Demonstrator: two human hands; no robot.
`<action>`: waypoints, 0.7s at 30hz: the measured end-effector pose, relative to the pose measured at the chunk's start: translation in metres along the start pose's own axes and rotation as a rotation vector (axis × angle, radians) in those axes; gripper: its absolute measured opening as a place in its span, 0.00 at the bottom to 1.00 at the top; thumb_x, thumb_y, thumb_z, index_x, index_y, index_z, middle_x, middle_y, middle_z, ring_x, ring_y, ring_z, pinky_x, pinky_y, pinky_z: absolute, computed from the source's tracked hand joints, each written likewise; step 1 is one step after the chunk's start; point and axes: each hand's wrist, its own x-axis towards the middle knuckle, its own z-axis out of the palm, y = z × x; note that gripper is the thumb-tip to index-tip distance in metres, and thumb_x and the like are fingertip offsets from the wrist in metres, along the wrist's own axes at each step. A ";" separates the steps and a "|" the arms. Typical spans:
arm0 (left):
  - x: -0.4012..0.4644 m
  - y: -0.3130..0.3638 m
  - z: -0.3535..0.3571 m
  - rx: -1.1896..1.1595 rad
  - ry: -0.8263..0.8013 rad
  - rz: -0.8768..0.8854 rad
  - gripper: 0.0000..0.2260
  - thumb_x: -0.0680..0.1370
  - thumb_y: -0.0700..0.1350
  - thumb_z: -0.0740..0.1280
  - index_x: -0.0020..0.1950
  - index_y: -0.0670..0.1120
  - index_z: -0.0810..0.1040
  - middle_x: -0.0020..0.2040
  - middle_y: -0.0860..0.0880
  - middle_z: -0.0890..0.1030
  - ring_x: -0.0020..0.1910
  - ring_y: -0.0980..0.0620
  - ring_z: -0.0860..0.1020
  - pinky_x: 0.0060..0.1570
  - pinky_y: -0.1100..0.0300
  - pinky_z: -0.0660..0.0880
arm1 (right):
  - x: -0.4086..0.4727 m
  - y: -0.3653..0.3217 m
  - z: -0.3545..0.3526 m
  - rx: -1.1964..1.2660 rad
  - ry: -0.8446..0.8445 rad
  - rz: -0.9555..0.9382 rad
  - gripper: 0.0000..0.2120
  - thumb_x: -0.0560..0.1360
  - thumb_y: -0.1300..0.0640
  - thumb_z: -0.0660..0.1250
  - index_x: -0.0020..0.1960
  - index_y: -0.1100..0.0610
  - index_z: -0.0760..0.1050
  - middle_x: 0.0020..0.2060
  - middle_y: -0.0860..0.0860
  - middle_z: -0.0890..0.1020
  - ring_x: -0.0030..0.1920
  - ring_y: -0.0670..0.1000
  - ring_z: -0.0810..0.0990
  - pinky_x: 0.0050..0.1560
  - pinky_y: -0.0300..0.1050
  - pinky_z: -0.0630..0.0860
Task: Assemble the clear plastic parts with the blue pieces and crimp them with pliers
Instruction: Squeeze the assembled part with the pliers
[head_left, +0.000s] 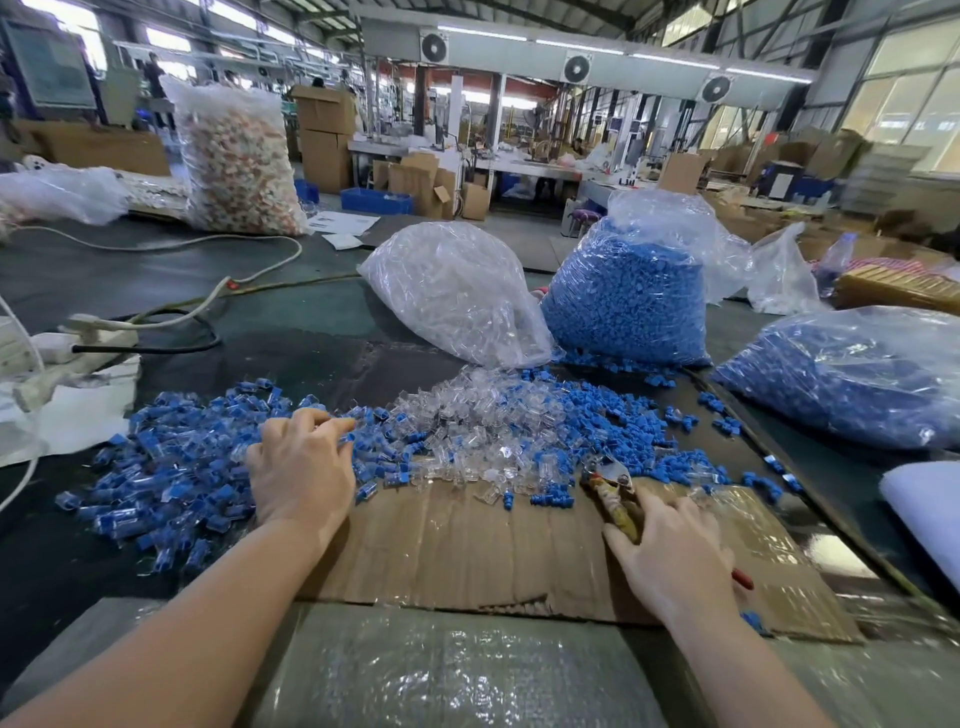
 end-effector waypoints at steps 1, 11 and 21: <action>-0.001 0.005 0.002 -0.041 0.004 0.029 0.10 0.77 0.46 0.65 0.58 0.51 0.80 0.55 0.50 0.77 0.56 0.47 0.67 0.54 0.53 0.61 | 0.000 -0.002 -0.002 -0.046 0.010 0.002 0.27 0.76 0.38 0.58 0.72 0.47 0.61 0.65 0.53 0.69 0.67 0.55 0.65 0.67 0.54 0.63; -0.018 0.042 0.018 -0.114 -0.201 0.330 0.15 0.78 0.50 0.63 0.65 0.56 0.73 0.57 0.56 0.74 0.57 0.55 0.65 0.59 0.59 0.60 | 0.001 -0.056 0.014 0.207 0.140 -0.472 0.13 0.79 0.57 0.60 0.62 0.50 0.73 0.56 0.46 0.76 0.57 0.46 0.71 0.62 0.38 0.67; -0.035 0.071 0.029 -0.189 -0.270 0.409 0.14 0.78 0.54 0.62 0.63 0.57 0.75 0.54 0.57 0.73 0.54 0.55 0.65 0.58 0.59 0.59 | 0.003 -0.079 0.027 0.202 0.130 -0.477 0.09 0.79 0.62 0.56 0.55 0.53 0.70 0.54 0.48 0.77 0.57 0.49 0.72 0.54 0.39 0.67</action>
